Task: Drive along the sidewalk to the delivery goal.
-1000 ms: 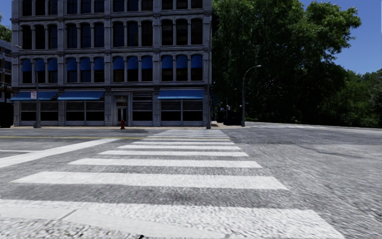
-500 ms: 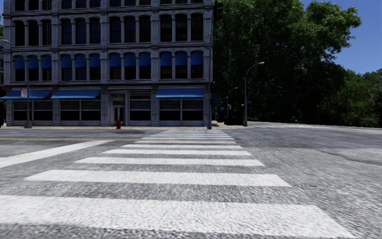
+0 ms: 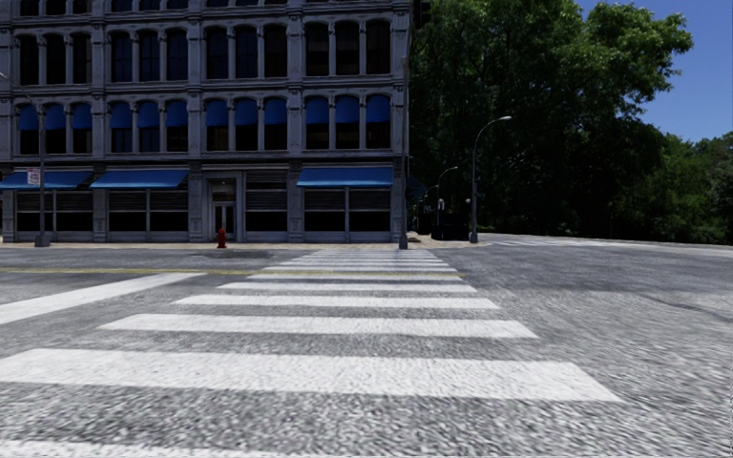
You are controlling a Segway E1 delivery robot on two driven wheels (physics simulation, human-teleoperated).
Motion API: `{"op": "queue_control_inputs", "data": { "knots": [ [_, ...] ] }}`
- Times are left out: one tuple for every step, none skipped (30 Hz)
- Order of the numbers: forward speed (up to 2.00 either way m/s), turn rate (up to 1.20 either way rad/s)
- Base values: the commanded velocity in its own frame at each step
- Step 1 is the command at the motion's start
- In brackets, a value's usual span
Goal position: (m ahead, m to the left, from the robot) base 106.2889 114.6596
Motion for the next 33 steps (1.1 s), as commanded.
{"op": "queue_control_inputs", "data": {
  "knots": [
    [1.27,0.0],
    [1.32,0.0],
    [1.34,0.0],
    [1.34,0.0],
    [1.34,0.0],
    [1.34,0.0],
    [1.34,0.0],
    [1.34,0.0],
    [1.34,0.0],
    [1.34,0.0],
    [1.34,0.0],
    [1.34,0.0],
    [1.34,0.0],
    [1.34,0.0],
    [1.34,0.0],
    [1.34,0.0],
    [1.34,0.0],
    [1.34,0.0],
    [1.34,0.0],
    [1.34,0.0],
    [1.34,0.0],
    [2.0,0.0],
    [2.0,0.0],
    [2.0,0.0],
    [2.0,0.0],
    [2.0,0.0],
    [2.0,0.0],
    [2.0,0.0],
    [2.0,0.0],
    [2.0,0.0],
    [2.0,0.0],
    [2.0,0.0],
    [2.0,0.0]
  ]
}}
